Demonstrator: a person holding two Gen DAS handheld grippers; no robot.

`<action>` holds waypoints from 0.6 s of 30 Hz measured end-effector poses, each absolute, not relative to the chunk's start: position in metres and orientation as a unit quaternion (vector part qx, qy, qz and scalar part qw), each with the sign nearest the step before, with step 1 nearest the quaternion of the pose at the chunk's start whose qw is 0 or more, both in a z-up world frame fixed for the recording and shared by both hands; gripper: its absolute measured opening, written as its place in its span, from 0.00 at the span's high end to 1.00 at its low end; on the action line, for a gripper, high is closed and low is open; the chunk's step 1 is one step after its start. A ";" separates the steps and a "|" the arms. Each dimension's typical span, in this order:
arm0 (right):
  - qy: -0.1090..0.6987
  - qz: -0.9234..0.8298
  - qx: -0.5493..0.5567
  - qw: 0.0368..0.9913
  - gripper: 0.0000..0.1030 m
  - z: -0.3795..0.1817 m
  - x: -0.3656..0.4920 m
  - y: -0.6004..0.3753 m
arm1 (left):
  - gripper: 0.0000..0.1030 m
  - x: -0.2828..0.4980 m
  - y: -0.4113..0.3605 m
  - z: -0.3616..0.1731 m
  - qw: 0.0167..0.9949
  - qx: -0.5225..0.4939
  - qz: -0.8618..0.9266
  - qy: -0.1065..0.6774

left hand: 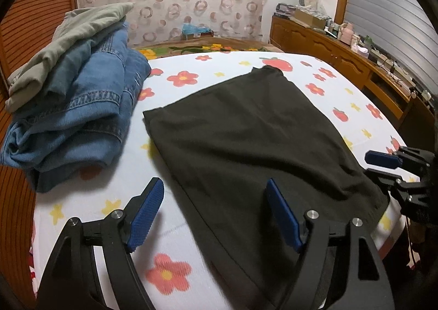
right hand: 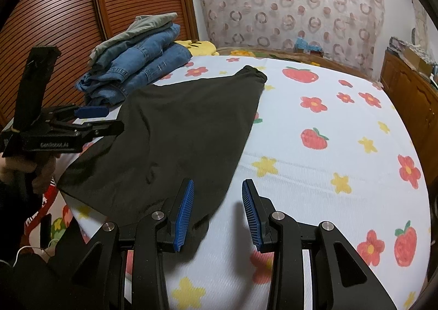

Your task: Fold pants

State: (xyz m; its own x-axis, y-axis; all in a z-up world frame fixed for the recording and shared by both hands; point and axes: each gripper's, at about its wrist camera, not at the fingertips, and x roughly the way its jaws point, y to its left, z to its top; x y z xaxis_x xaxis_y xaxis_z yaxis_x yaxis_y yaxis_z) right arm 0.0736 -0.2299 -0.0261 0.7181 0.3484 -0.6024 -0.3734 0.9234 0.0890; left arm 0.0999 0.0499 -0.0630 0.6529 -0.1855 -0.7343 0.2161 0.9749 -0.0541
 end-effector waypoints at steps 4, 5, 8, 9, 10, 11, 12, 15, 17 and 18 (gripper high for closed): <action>0.321 0.196 -0.017 0.926 0.63 -0.025 0.069 -0.231 | 0.24 0.091 0.048 -0.064 0.907 0.014 -0.115 0.405; 0.321 0.197 -0.017 0.926 0.63 -0.025 0.068 -0.231 | 0.24 0.088 0.048 -0.065 0.906 0.014 -0.115 0.406; 0.320 0.198 -0.017 0.926 0.63 -0.024 0.064 -0.231 | 0.24 0.080 0.046 -0.066 0.905 0.015 -0.118 0.408; 0.320 0.198 -0.017 0.926 0.63 -0.024 0.062 -0.231 | 0.24 0.077 0.044 -0.067 0.905 0.017 -0.119 0.409; 0.320 0.199 -0.016 0.926 0.63 -0.024 0.061 -0.232 | 0.24 0.074 0.044 -0.067 0.904 0.017 -0.119 0.410; 0.321 0.199 -0.015 0.926 0.63 -0.024 0.059 -0.233 | 0.24 0.072 0.043 -0.068 0.904 0.017 -0.119 0.410; 0.321 0.199 -0.014 0.926 0.63 -0.024 0.058 -0.233 | 0.24 0.070 0.043 -0.069 0.903 0.017 -0.120 0.412; 0.324 0.201 -0.012 0.924 0.63 -0.025 0.054 -0.235 | 0.24 0.063 0.043 -0.070 0.902 0.016 -0.120 0.414; 0.326 0.201 -0.011 0.924 0.63 -0.025 0.053 -0.235 | 0.24 0.059 0.043 -0.072 0.901 0.016 -0.120 0.417; 0.327 0.202 -0.011 0.923 0.63 -0.025 0.052 -0.236 | 0.24 0.056 0.043 -0.073 0.900 0.015 -0.120 0.419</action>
